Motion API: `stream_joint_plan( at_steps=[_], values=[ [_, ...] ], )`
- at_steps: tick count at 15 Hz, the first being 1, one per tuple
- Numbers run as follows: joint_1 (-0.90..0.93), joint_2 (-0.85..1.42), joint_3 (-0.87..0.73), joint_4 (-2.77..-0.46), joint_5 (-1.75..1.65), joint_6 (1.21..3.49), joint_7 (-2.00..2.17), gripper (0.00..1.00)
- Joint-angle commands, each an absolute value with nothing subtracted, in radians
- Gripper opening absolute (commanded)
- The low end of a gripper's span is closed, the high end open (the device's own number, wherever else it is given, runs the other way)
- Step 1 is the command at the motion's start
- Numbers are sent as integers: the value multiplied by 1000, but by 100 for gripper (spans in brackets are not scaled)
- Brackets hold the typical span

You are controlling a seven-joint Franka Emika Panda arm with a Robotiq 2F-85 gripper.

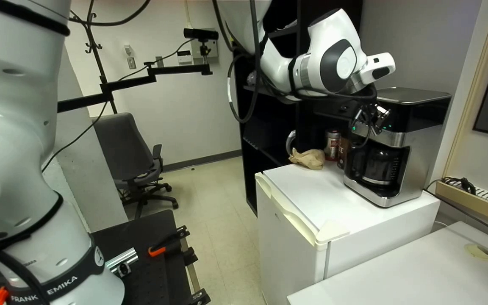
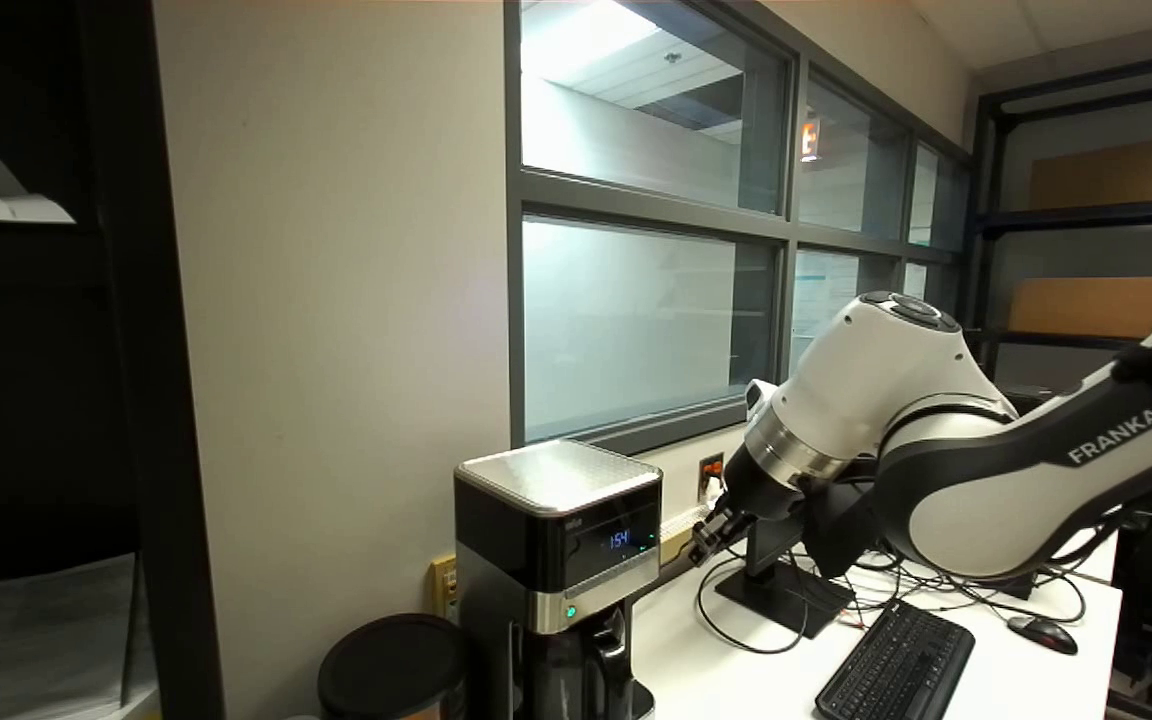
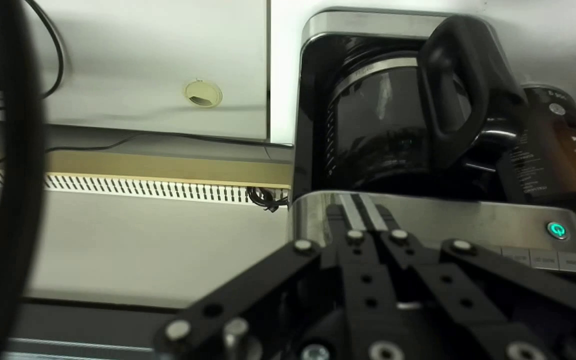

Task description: Press a button on the right side of the coffee machine

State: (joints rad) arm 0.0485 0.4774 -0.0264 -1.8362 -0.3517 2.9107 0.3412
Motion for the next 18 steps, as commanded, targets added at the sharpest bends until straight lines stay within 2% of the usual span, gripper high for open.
stream_joint_plan(
  at_steps=[1,18],
  values=[
    [96,542,-78,-1757,-390,2952,385,0],
    [138,667,-114,-1605,-365,2938,391,0]
  ],
)
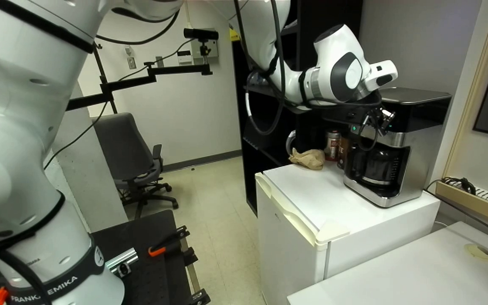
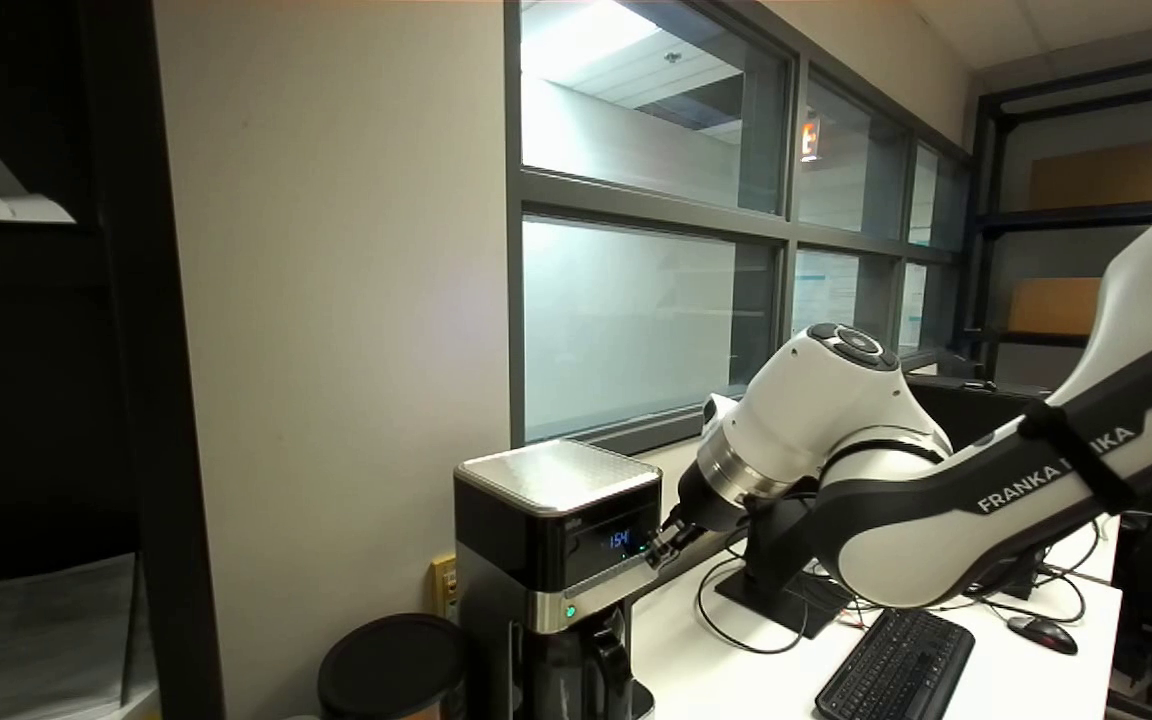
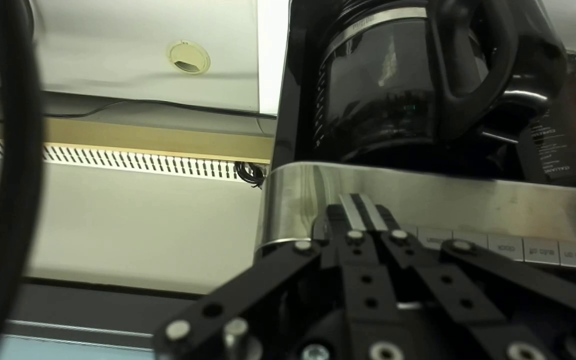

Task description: Press a button on the right side of the coffee machine

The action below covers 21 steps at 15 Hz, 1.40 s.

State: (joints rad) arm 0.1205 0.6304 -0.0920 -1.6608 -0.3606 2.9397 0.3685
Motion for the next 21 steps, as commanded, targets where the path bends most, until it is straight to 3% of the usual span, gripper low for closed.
stream_joint_plan(
  at_steps=[1,16,21],
  values=[
    [139,667,-115,-1605,-365,2938,392,0],
    [135,690,-134,-1574,-360,2923,394,0],
    [173,642,-162,-1662,-251,2951,306,0]
  ],
)
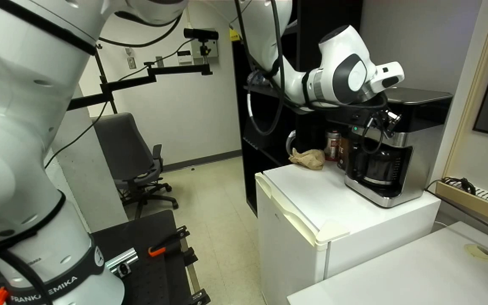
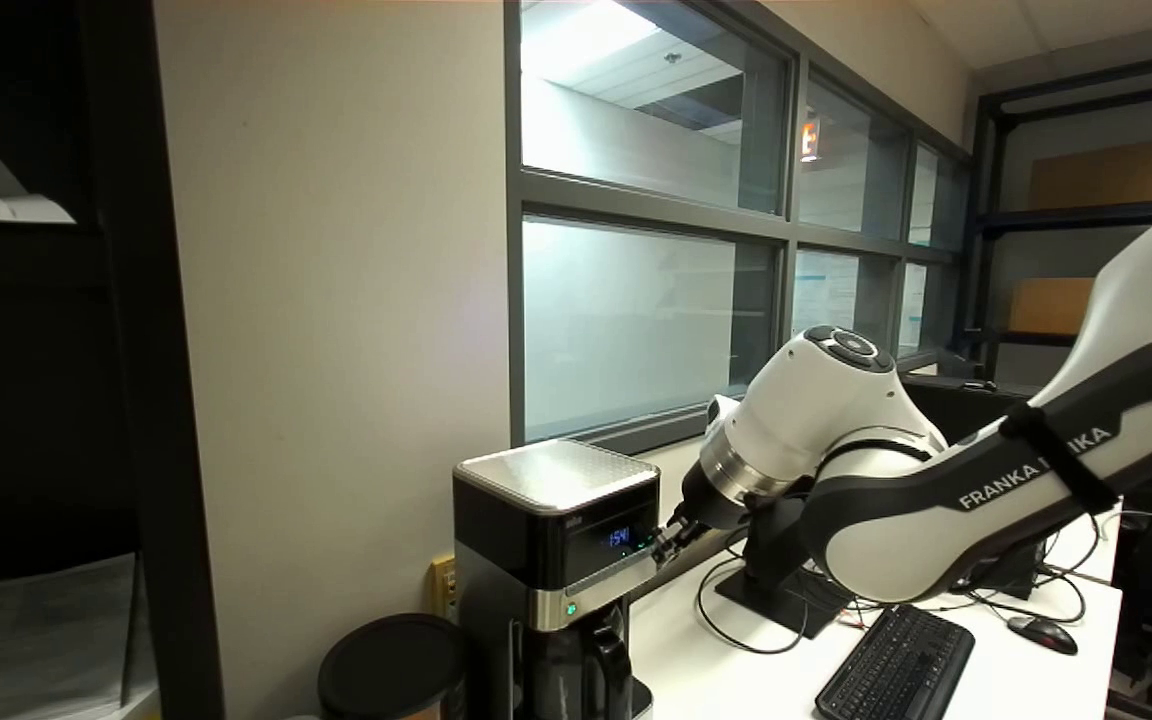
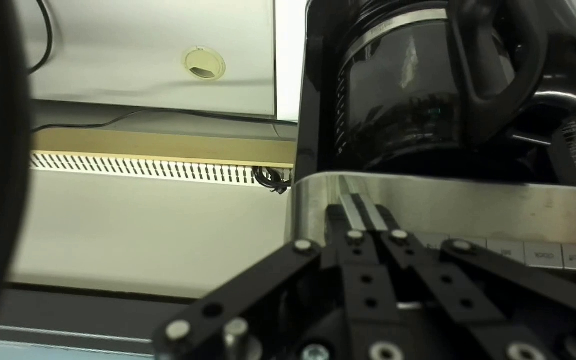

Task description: Press a button on the right side of the coffee machine

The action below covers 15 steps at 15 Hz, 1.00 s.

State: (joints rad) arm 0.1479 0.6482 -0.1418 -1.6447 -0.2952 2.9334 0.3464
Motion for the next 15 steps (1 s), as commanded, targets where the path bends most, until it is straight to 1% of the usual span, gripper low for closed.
stream_joint_plan(
  at_steps=[1,7,10,15],
  values=[
    [175,620,-160,-1696,-245,2958,296,0],
    [189,484,-168,-1929,-241,3039,246,0],
    [193,405,-175,-2050,-308,3088,282,0],
    [208,301,-189,-2184,-356,3105,286,0]
  ],
)
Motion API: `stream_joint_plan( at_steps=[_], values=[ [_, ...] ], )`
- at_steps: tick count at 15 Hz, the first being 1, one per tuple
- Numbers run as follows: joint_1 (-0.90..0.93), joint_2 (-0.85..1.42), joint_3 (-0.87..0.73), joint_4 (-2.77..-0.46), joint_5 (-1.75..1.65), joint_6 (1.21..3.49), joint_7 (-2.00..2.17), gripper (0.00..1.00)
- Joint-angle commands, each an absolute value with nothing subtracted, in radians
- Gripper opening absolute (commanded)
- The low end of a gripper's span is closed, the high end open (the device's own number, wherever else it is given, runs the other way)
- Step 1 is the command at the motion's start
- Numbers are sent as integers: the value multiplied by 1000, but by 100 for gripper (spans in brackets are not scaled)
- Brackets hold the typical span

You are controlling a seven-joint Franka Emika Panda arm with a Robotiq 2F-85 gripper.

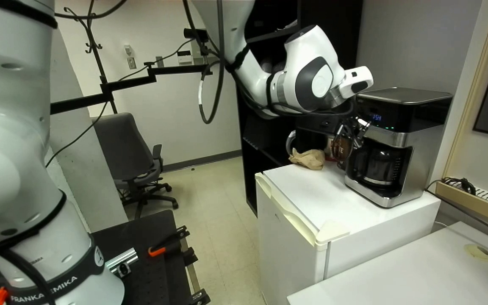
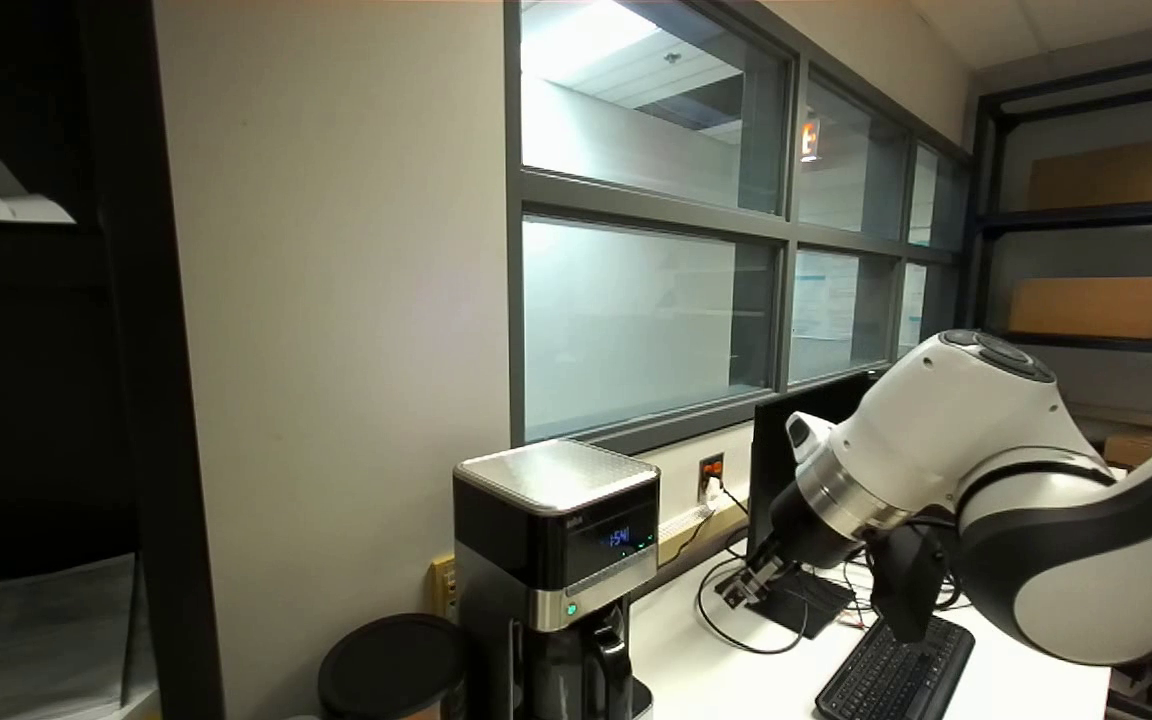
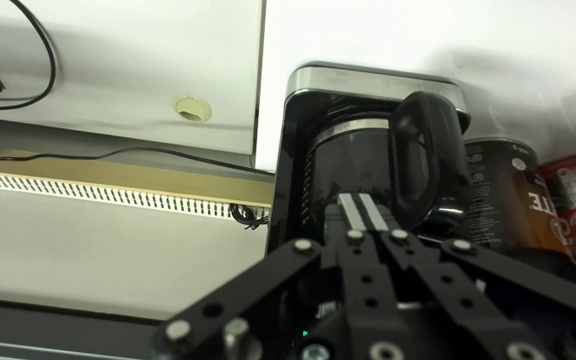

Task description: Press a button on the right side of the coffee machine

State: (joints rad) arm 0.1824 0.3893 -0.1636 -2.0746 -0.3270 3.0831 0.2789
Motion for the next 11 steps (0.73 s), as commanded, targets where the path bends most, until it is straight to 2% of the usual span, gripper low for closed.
stream_joint_plan(
  at_steps=[1,8,9,11],
  values=[
    [217,285,-199,-2202,-365,3099,293,0],
    [213,204,-196,-2292,-375,3097,288,0],
    [214,194,-197,-2299,-376,3093,288,26],
    [203,177,-184,-2317,-364,3095,280,34]
  ],
)
